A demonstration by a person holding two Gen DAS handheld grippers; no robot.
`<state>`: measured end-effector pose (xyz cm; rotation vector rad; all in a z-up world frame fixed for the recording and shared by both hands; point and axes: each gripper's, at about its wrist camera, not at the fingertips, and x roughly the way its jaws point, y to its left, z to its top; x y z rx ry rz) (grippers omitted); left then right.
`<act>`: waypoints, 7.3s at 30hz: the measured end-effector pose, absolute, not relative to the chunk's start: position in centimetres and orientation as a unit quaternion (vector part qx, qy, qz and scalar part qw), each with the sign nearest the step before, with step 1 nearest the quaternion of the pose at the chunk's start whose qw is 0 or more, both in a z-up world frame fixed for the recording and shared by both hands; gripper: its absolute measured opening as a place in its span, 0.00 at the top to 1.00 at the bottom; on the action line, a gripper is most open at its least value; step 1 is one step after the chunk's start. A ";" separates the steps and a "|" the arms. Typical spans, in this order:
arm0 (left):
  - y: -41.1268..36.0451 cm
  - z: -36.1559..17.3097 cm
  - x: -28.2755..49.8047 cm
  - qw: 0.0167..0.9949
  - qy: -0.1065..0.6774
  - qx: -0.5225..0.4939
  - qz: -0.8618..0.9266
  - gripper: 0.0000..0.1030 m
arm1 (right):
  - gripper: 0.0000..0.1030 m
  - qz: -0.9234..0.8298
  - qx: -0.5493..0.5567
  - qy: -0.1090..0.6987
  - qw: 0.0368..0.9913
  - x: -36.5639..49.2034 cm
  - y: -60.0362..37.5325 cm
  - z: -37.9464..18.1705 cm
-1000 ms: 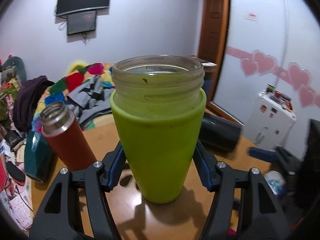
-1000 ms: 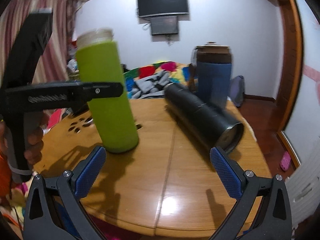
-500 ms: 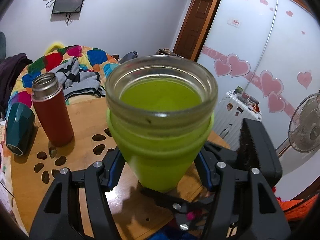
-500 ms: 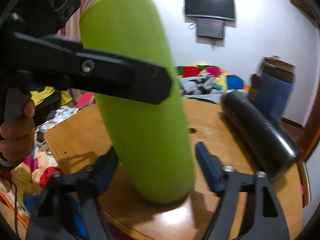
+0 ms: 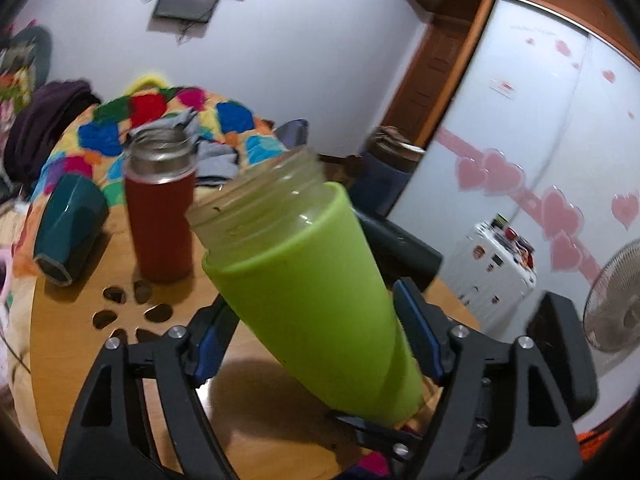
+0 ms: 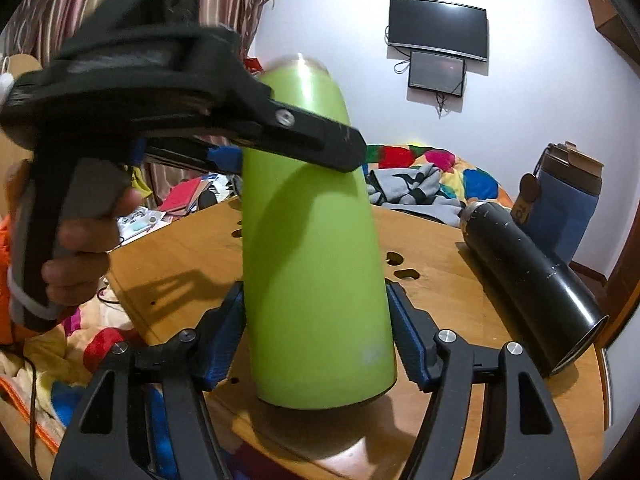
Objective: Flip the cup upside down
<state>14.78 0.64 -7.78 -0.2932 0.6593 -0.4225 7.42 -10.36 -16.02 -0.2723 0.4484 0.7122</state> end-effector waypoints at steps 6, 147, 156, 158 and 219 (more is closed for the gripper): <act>3.3 -11.0 16.3 0.884 0.357 -0.224 -0.201 0.19 | 0.40 0.352 -0.141 0.216 0.900 6.6 -9.8 -16.0; 1.1 0.4 -0.9 0.985 0.165 -0.043 -0.035 0.01 | 0.00 0.183 -0.018 0.126 0.975 -0.6 -16.1 -2.4; 1.2 0.3 -0.9 0.984 0.166 -0.045 -0.036 0.01 | 0.00 0.183 -0.018 0.128 0.975 -0.5 -16.2 -2.4; 1.3 0.4 -0.9 0.984 0.166 -0.045 -0.036 0.01 | 0.00 0.183 -0.018 0.128 0.975 -0.5 -16.1 -2.4; 1.3 0.9 -0.7 0.985 0.163 -0.034 -0.042 0.00 | 0.00 0.189 -0.020 0.123 0.974 -0.5 -16.0 -1.8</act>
